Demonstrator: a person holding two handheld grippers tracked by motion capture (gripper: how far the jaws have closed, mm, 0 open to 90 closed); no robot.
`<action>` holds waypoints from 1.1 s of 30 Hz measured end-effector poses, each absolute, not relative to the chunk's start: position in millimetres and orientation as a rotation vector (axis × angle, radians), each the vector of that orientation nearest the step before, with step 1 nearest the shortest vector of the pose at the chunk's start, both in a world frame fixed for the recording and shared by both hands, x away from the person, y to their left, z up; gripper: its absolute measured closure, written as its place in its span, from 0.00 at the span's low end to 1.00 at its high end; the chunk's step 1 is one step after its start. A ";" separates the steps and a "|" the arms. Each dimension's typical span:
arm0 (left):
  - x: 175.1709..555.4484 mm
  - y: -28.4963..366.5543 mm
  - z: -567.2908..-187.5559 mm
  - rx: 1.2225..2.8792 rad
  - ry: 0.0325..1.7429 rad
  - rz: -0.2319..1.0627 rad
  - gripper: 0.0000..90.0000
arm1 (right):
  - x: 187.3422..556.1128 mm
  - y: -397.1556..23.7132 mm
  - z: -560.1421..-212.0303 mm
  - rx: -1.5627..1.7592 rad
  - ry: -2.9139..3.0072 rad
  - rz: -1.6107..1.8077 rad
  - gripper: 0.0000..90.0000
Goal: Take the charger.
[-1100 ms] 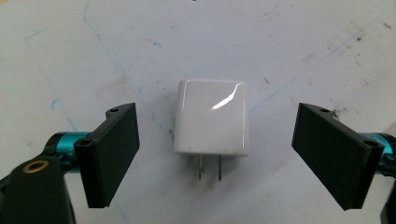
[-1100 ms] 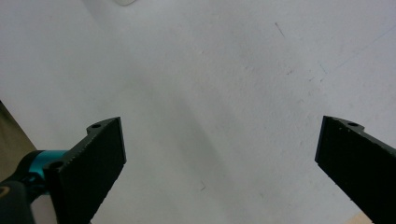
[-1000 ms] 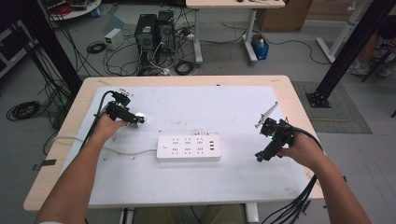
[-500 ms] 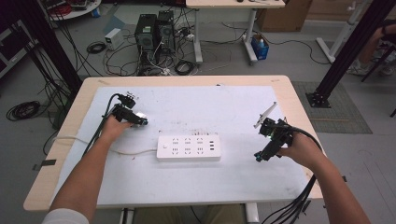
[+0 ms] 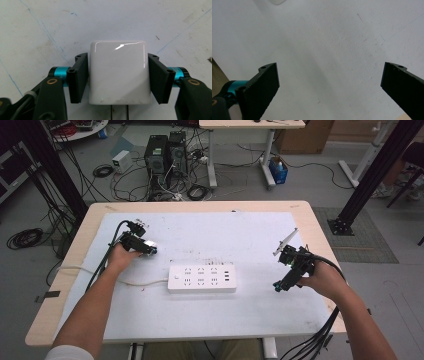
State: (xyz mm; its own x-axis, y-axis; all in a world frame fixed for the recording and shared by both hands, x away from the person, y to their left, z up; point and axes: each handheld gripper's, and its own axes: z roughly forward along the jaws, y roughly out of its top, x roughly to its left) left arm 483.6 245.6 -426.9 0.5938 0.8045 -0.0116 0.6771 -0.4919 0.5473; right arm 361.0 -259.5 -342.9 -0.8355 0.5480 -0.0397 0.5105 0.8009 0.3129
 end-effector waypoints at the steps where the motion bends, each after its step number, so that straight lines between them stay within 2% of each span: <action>1: 483.2 245.5 -426.6 2.320 1.175 0.333 0.45 | 361.1 -258.9 -343.0 0.847 2.858 0.441 0.01; 11: 477.4 241.7 -417.9 2.287 1.158 0.297 0.47 | 359.1 -258.9 -339.9 0.846 2.844 0.452 0.01; 24: 443.4 239.1 -369.9 2.244 1.002 0.327 0.47 | 353.0 -252.7 -337.6 0.818 2.833 0.463 0.01; 33: 407.7 235.0 -336.0 2.185 0.834 0.319 0.47 | 348.0 -246.5 -337.3 0.797 2.827 0.481 0.01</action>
